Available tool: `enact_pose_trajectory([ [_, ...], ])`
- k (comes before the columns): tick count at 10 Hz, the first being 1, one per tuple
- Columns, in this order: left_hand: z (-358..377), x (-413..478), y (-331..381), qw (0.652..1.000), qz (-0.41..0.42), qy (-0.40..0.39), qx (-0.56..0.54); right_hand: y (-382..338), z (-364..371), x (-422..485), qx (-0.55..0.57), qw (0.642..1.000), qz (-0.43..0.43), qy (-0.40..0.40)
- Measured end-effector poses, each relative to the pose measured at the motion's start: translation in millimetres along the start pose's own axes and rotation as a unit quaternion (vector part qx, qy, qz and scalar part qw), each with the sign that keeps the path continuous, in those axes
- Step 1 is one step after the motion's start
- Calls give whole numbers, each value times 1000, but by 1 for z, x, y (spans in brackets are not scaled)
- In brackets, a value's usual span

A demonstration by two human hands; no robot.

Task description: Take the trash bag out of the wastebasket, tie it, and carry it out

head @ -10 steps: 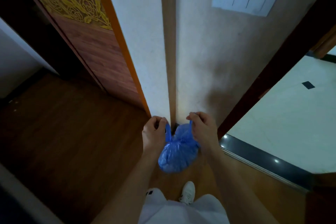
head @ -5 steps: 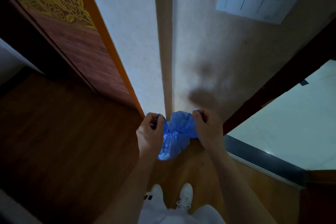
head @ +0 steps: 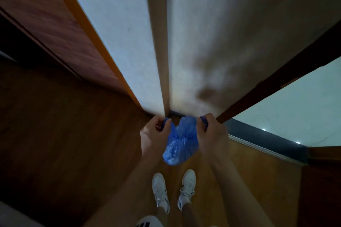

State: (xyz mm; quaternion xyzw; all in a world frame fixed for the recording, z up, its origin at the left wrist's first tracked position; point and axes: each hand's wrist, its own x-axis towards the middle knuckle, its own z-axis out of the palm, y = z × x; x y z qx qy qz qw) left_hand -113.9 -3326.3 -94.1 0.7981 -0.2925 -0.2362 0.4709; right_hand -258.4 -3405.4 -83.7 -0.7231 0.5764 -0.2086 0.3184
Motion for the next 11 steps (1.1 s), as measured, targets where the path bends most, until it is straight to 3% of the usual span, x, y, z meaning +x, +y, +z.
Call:
enact_pose_trajectory([
  [3, 88, 46, -110, 998, -45, -30, 18, 120, 105, 48, 92, 988, 108, 54],
  [6, 152, 86, -182, 995, -53, -58, 68, 191, 172, 90, 70, 994, 76, 40],
  [7, 160, 88, -186, 992, -47, -82, 78, 203, 174, 95, 30, 999, 19, 22],
  [8, 163, 84, -198, 978, -11, -139, 153, 219, 172, 91, -83, 994, -63, -19],
  [9, 157, 73, -210, 938, 87, -182, 282, 226, 163, 84, -198, 973, -113, -44],
  [11, 133, 68, -187, 891, 217, -148, 371, 205, 146, 78, -229, 956, -173, -67],
])
